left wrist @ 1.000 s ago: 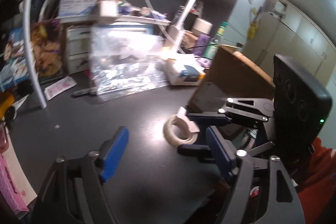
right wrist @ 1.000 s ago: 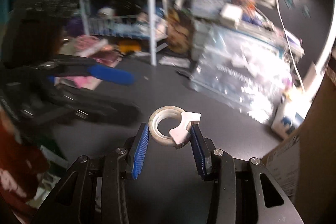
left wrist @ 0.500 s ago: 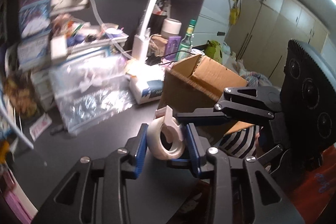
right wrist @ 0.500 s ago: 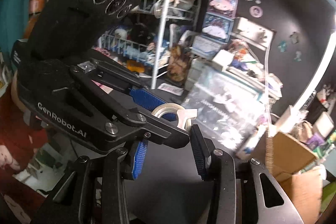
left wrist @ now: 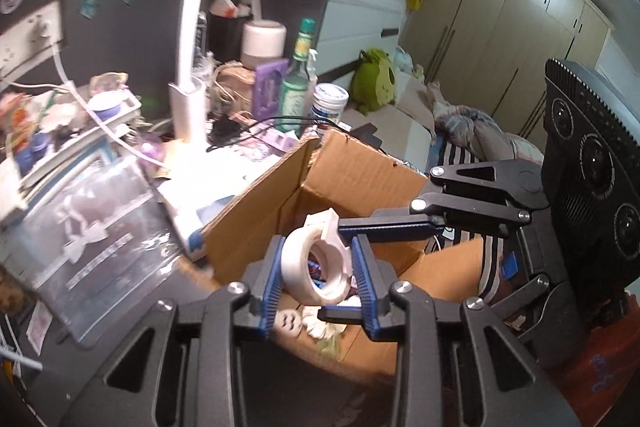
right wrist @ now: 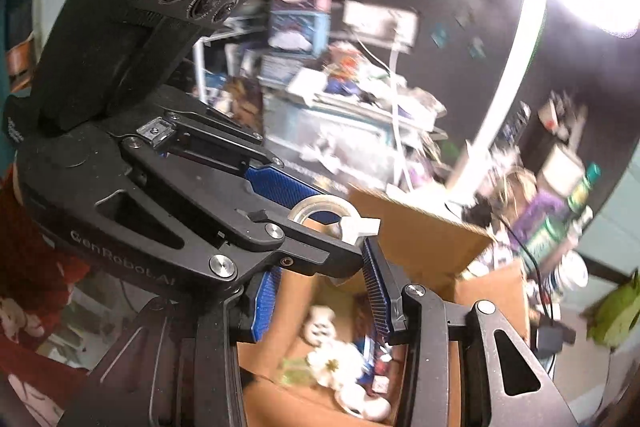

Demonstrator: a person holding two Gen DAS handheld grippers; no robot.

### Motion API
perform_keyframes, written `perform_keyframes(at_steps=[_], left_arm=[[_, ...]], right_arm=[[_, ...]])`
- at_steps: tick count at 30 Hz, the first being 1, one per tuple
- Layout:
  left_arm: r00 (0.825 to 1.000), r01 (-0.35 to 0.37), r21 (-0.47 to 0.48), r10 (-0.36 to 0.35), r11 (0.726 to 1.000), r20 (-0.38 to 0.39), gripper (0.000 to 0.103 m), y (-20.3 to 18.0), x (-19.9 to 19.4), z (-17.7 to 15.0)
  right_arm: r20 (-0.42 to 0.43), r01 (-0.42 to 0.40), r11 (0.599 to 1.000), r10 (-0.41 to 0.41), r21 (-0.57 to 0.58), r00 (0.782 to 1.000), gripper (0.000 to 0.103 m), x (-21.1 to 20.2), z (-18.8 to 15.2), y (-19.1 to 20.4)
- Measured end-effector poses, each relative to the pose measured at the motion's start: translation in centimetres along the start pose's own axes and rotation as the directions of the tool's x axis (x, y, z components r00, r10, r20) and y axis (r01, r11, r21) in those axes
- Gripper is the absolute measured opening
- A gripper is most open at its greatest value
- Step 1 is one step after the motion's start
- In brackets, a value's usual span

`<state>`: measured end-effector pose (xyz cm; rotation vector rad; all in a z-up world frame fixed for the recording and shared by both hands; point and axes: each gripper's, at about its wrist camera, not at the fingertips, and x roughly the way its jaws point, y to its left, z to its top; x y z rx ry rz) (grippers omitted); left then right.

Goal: Organize objects
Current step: 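Carry the white tape roll into the cardboard box and release it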

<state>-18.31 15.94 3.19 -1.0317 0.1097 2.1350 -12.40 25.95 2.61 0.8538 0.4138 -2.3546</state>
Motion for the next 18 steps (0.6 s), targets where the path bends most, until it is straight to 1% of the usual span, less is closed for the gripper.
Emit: perform_keyframes(at_steps=[2, 4, 5, 6, 7, 8, 9, 10, 12, 16, 18], left_arm=[[1.0, 0.005, -0.003, -0.005, 1.0, -0.022, 0.031, -0.1, 1.0, 0.6], [0.999, -0.007, 0.001, 0.007, 1.0, -0.043, 0.034, -0.3, 1.8, 1.1], [0.999, -0.022, 0.003, 0.022, 1.0, -0.049, 0.045, -0.4, 2.0, 1.1], [0.998, -0.036, 0.004, 0.037, 0.999, -0.051, 0.061, -0.5, 2.1, 1.2], [0.998, -0.043, 0.005, 0.043, 0.999, -0.045, 0.066, -0.6, 2.0, 1.2], [0.998, -0.045, 0.005, 0.045, 0.999, -0.037, 0.07, -0.6, 1.8, 1.2], [0.999, -0.046, 0.001, 0.046, 0.999, -0.029, 0.07, -0.5, 1.6, 1.3], [0.999, -0.051, -0.005, 0.051, 0.999, -0.02, 0.071, -0.3, 1.2, 1.3], [0.998, -0.065, -0.015, 0.065, 0.998, 0.003, 0.079, -0.1, 0.5, 1.2], [0.995, -0.088, -0.029, 0.088, 0.996, 0.034, 0.08, 0.2, -1.0, 0.7], [0.991, -0.115, -0.043, 0.117, 0.992, 0.059, 0.082, 0.2, -1.9, 0.2]], right_arm=[[-0.022, -0.011, 1.0, 0.012, 0.03, 1.0, 0.035, 0.3, -0.3, -1.5], [-0.034, -0.019, 0.999, 0.021, 0.048, 0.999, 0.035, 0.4, -0.5, -2.4], [-0.043, -0.021, 0.999, 0.023, 0.049, 0.999, 0.036, 0.5, -0.6, -2.7], [-0.055, -0.015, 0.999, 0.017, 0.046, 0.998, 0.036, 0.7, -0.6, -2.9], [-0.065, -0.013, 0.999, 0.016, 0.044, 0.998, 0.036, 0.8, -0.7, -3.0], [-0.077, -0.016, 0.999, 0.02, 0.046, 0.997, 0.039, 0.9, -0.8, -3.2], [-0.081, -0.017, 0.999, 0.021, 0.049, 0.997, 0.043, 0.9, -0.9, -3.3], [-0.081, -0.021, 0.998, 0.025, 0.052, 0.996, 0.043, 0.9, -0.8, -3.5], [-0.077, -0.021, 0.998, 0.025, 0.054, 0.997, 0.043, 0.7, -0.8, -3.9], [-0.071, -0.019, 0.998, 0.024, 0.067, 0.997, 0.043, 0.4, -0.7, -4.6], [-0.074, -0.022, 0.997, 0.028, 0.073, 0.997, 0.047, 0.4, -0.6, -4.9]])
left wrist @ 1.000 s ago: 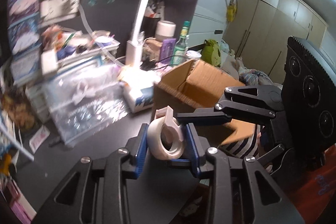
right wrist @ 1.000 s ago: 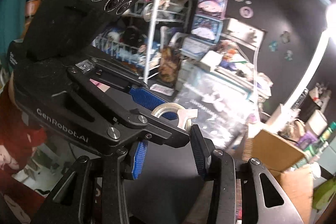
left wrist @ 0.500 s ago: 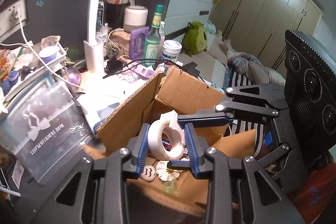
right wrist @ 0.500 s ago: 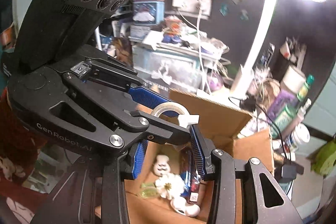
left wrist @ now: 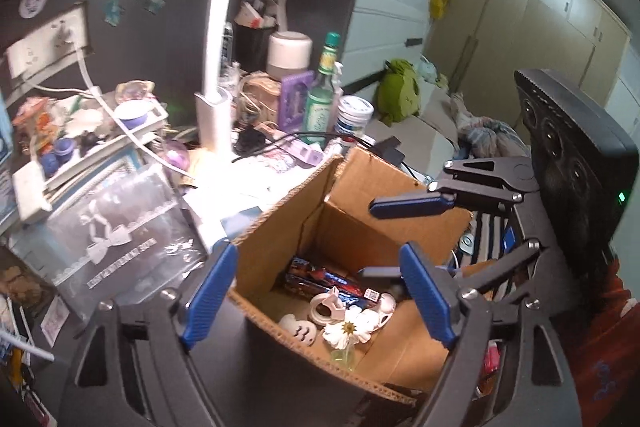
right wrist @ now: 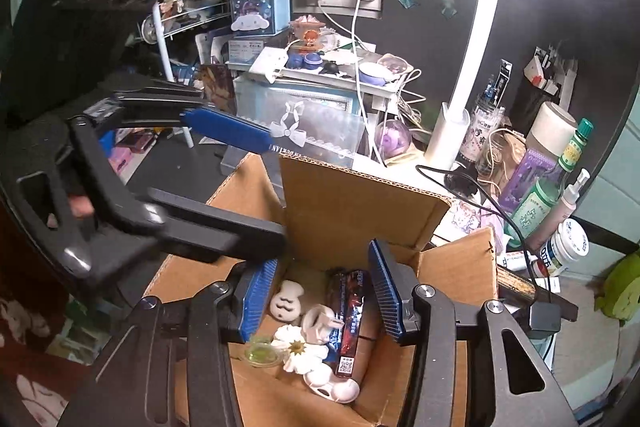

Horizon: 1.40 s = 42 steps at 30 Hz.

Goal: Organize objects

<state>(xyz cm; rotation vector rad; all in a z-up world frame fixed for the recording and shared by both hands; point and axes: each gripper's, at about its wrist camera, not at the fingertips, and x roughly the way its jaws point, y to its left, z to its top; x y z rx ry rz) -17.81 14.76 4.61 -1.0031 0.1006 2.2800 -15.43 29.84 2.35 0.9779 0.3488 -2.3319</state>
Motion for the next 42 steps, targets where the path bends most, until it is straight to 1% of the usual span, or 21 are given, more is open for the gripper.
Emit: perform_keyframes(at_steps=[1, 3, 4, 6, 7, 8, 9, 10, 11, 12, 14, 17, 19, 20, 21, 24, 27, 29, 31, 33, 42], left_arm=[[1.0, -0.011, -0.002, 0.011, 1.0, 0.013, 0.082, 0.0, -0.4, -0.2], [0.998, -0.041, -0.005, 0.041, 0.999, 0.052, 0.09, -0.2, -1.6, -0.7], [0.995, -0.061, -0.006, 0.061, 0.998, 0.079, 0.092, -0.2, -2.3, -1.1], [0.983, -0.116, -0.016, 0.117, 0.993, 0.138, 0.102, -0.5, -4.0, -1.9], [0.977, -0.14, -0.023, 0.141, 0.99, 0.16, 0.102, -0.7, -4.6, -2.3], [0.966, -0.172, -0.032, 0.175, 0.985, 0.189, 0.102, -0.9, -5.4, -2.8], [0.958, -0.195, -0.039, 0.198, 0.98, 0.208, 0.102, -1.1, -5.9, -3.2], [0.944, -0.226, -0.051, 0.232, 0.973, 0.234, 0.102, -1.3, -6.6, -3.7], [0.927, -0.26, -0.067, 0.269, 0.963, 0.261, 0.102, -1.5, -7.2, -4.3], [0.914, -0.282, -0.082, 0.293, 0.956, 0.279, 0.102, -1.5, -7.6, -4.7], [0.884, -0.322, -0.127, 0.346, 0.938, 0.315, 0.102, -1.5, -8.3, -5.8], [0.848, -0.358, -0.184, 0.402, 0.915, 0.345, 0.102, -1.1, -8.7, -7.6], [0.821, -0.391, -0.23, 0.451, 0.891, 0.35, 0.102, -0.6, -8.6, -8.8], [0.811, -0.406, -0.252, 0.473, 0.879, 0.345, 0.102, -0.2, -8.3, -9.3], [0.808, -0.41, -0.262, 0.481, 0.873, 0.34, 0.102, 0.1, -8.2, -9.8], [0.813, -0.412, -0.287, 0.491, 0.865, 0.313, 0.102, 0.9, -7.6, -11.0], [0.806, -0.425, -0.299, 0.507, 0.854, 0.304, 0.102, 1.2, -7.5, -11.7], [0.801, -0.434, -0.301, 0.516, 0.849, 0.303, 0.102, 1.2, -7.5, -12.0], [0.801, -0.434, -0.3, 0.517, 0.849, 0.303, 0.102, 1.1, -7.6, -12.1], [0.799, -0.437, -0.302, 0.52, 0.847, 0.303, 0.102, 1.1, -7.6, -12.1], [0.794, -0.444, -0.302, 0.527, 0.843, 0.304, 0.102, 1.3, -7.9, -12.1]], right_arm=[[0.0, -0.002, 1.0, 0.002, -0.002, 1.0, 0.049, -0.1, 0.1, -0.1], [0.006, -0.003, 1.0, 0.003, -0.011, 1.0, 0.06, -0.4, 0.3, -0.3], [0.015, 0.002, 1.0, -0.002, -0.016, 1.0, 0.062, -0.6, 0.4, -0.3], [0.059, 0.025, 0.999, -0.023, -0.037, 0.998, 0.08, -1.3, 0.5, -0.1], [0.085, 0.029, 0.998, -0.025, -0.053, 0.996, 0.085, -1.7, 0.5, 0.0], [0.11, 0.031, 0.997, -0.023, -0.067, 0.994, 0.091, -2.1, 0.5, 0.2], [0.131, 0.029, 0.997, -0.019, -0.077, 0.991, 0.095, -2.4, 0.4, 0.4], [0.15, 0.025, 0.996, -0.012, -0.088, 0.989, 0.096, -2.8, 0.4, 0.5], [0.178, 0.01, 0.994, 0.009, -0.107, 0.984, 0.099, -3.2, 0.2, 0.8], [0.196, -0.004, 0.993, 0.027, -0.118, 0.98, 0.103, -3.5, 0.1, 0.9], [0.249, -0.04, 0.993, 0.067, -0.113, 0.966, 0.103, -4.0, -0.1, 1.1], [0.278, -0.101, 0.99, 0.124, -0.097, 0.953, 0.103, -4.3, -0.4, 1.1], [0.287, -0.103, 0.991, 0.125, -0.091, 0.95, 0.103, -4.2, -0.9, 1.5], [0.295, -0.096, 0.991, 0.12, -0.093, 0.948, 0.103, -4.0, -1.2, 1.7], [0.299, -0.094, 0.991, 0.119, -0.096, 0.947, 0.103, -3.8, -1.4, 2.0], [0.3, -0.095, 0.99, 0.123, -0.106, 0.946, 0.103, -3.1, -2.1, 2.6], [0.299, -0.105, 0.99, 0.129, -0.095, 0.945, 0.103, -2.6, -2.5, 2.8], [0.323, -0.098, 0.99, 0.125, -0.098, 0.938, 0.103, -2.9, -2.6, 2.9], [0.335, -0.099, 0.991, 0.122, -0.086, 0.934, 0.103, -3.0, -2.5, 2.7], [0.317, -0.112, 0.991, 0.128, -0.069, 0.94, 0.103, -2.7, -2.4, 2.5], [0.314, -0.111, 0.993, 0.12, -0.045, 0.942, 0.103, -2.7, -2.2, 2.5]])
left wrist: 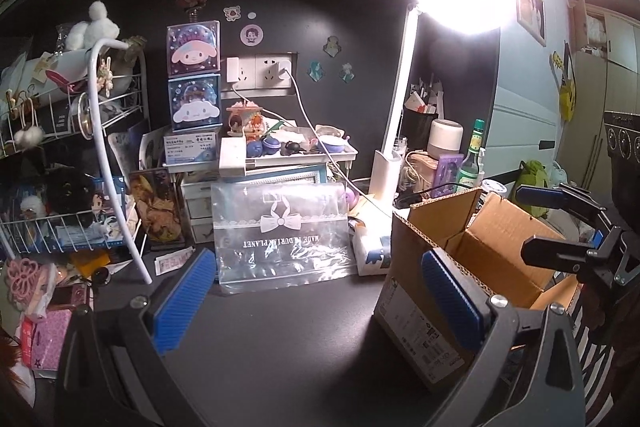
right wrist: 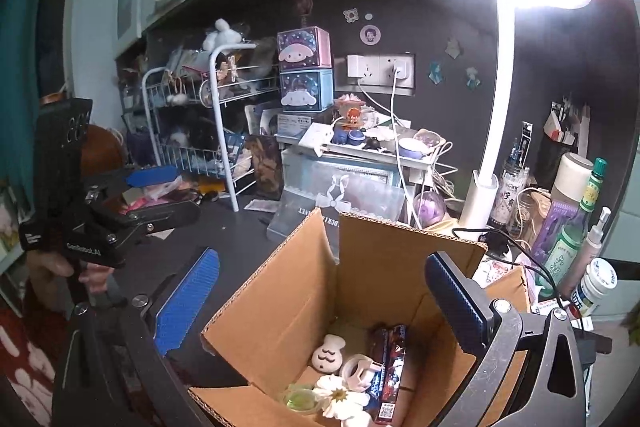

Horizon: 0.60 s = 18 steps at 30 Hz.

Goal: Organize objects

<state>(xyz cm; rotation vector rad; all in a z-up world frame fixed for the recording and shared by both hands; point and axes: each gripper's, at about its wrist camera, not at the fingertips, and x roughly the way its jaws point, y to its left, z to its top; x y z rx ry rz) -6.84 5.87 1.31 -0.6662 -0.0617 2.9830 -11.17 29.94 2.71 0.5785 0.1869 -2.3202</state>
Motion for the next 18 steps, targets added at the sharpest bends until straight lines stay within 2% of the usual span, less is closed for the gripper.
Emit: perform_keyframes(at_steps=[18], left_arm=[[1.0, -0.014, -0.005, 0.014, 1.0, -0.006, 0.102, 0.55, 0.28, -0.14]], right_arm=[[-0.009, 0.004, 1.0, -0.004, 0.007, 1.0, 0.103, 0.29, 0.12, -0.04]])
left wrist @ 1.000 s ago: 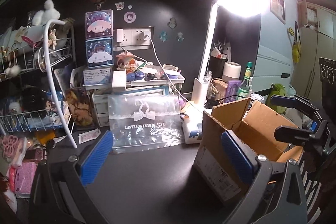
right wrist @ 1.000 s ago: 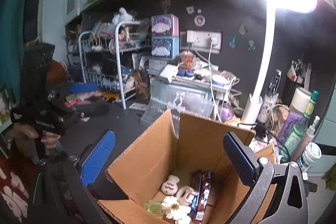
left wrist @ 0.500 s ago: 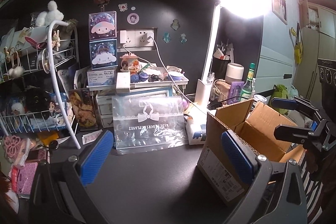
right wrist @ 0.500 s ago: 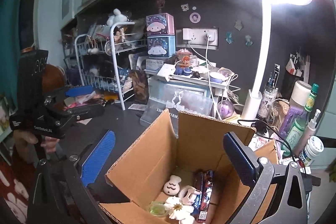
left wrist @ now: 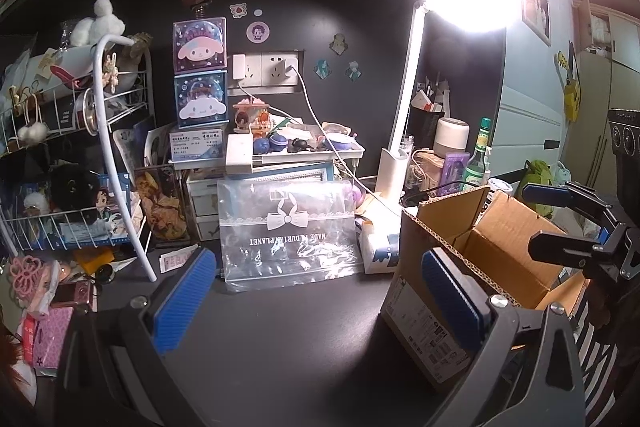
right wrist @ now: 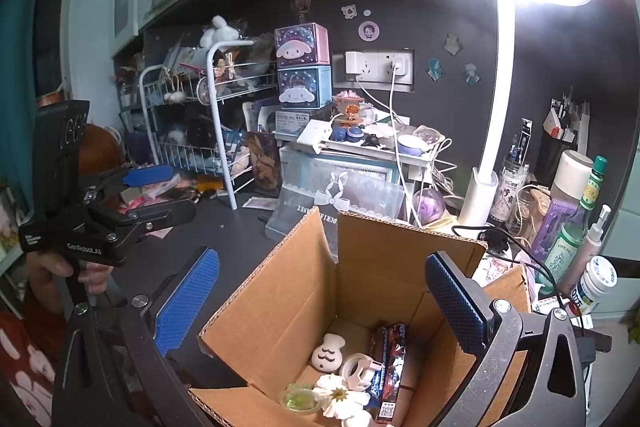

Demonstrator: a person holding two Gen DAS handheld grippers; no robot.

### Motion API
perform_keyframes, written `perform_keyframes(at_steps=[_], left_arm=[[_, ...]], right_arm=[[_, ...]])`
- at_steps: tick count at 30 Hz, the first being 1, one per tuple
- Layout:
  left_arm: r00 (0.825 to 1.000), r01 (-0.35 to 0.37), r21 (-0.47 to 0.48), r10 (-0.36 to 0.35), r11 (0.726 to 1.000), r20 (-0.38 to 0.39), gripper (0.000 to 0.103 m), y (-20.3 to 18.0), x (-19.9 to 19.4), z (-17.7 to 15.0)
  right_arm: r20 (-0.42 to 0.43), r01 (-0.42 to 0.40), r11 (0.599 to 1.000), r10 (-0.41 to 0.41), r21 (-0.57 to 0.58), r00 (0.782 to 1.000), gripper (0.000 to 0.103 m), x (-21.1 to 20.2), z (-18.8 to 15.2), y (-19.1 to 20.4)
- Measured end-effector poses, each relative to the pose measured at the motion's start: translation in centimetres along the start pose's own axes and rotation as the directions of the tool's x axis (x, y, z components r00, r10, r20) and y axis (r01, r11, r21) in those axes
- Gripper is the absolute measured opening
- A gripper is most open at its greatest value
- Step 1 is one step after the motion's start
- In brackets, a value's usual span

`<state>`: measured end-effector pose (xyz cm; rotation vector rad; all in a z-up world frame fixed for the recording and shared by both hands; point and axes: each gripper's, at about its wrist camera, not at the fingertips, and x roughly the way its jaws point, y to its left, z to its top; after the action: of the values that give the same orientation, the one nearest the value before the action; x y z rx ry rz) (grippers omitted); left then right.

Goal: Organize objects

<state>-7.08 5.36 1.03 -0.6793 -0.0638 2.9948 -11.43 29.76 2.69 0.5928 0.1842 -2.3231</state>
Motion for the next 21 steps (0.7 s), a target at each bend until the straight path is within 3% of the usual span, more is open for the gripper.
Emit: perform_keyframes(at_steps=[21], left_arm=[[1.0, -0.01, -0.004, 0.01, 1.0, -0.006, 0.102, 0.24, 0.1, -0.11]], right_arm=[[-0.001, 0.008, 1.0, -0.008, 0.03, 1.0, 0.103, -0.04, -0.2, 0.21]])
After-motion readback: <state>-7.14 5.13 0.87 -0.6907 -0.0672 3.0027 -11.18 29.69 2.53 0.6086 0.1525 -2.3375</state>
